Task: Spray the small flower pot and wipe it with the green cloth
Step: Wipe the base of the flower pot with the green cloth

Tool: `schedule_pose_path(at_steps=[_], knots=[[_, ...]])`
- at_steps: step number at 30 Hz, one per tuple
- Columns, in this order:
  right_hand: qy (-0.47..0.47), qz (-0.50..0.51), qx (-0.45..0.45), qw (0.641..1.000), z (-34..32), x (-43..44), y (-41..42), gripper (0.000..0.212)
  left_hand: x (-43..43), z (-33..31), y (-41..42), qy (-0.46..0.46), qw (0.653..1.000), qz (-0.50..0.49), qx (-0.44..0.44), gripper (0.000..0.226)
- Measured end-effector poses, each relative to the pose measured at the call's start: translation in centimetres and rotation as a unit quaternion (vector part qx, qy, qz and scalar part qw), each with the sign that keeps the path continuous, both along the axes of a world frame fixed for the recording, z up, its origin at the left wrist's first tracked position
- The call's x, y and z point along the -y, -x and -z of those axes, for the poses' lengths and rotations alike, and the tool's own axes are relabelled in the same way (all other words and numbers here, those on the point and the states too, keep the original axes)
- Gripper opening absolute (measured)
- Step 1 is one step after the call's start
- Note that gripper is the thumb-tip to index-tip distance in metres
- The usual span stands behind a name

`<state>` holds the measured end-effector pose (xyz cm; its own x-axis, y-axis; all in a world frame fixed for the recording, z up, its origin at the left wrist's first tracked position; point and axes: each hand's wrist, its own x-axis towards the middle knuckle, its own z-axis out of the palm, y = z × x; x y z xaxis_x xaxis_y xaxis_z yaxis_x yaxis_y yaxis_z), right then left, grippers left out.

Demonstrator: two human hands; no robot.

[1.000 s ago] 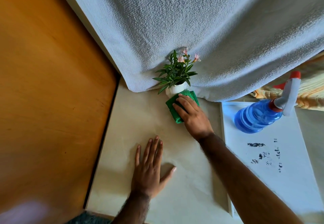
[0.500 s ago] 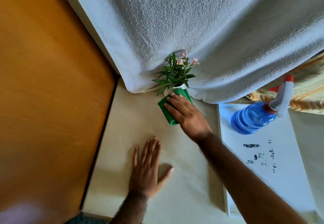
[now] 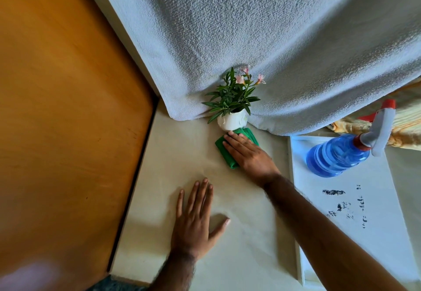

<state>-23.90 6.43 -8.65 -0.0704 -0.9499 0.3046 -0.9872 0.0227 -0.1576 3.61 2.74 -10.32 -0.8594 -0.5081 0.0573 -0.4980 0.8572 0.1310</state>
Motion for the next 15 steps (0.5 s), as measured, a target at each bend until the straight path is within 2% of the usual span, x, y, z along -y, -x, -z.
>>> schedule_pose_path(at_steps=[4,9,15], knots=[[0.027,-0.018,0.019,0.999,-1.5,-0.3,-1.3,0.042,0.0,0.1,-0.2,-0.001,1.000,-0.002,-0.002,0.093],[0.091,-0.054,-0.030,0.994,-4.8,2.1,-0.7,0.038,0.0,0.1,0.0,-0.004,1.000,-0.004,0.001,0.094],[0.049,-0.107,-0.091,0.989,-2.0,2.8,2.1,0.041,0.0,0.2,-0.1,0.008,1.000,-0.005,0.000,0.095]])
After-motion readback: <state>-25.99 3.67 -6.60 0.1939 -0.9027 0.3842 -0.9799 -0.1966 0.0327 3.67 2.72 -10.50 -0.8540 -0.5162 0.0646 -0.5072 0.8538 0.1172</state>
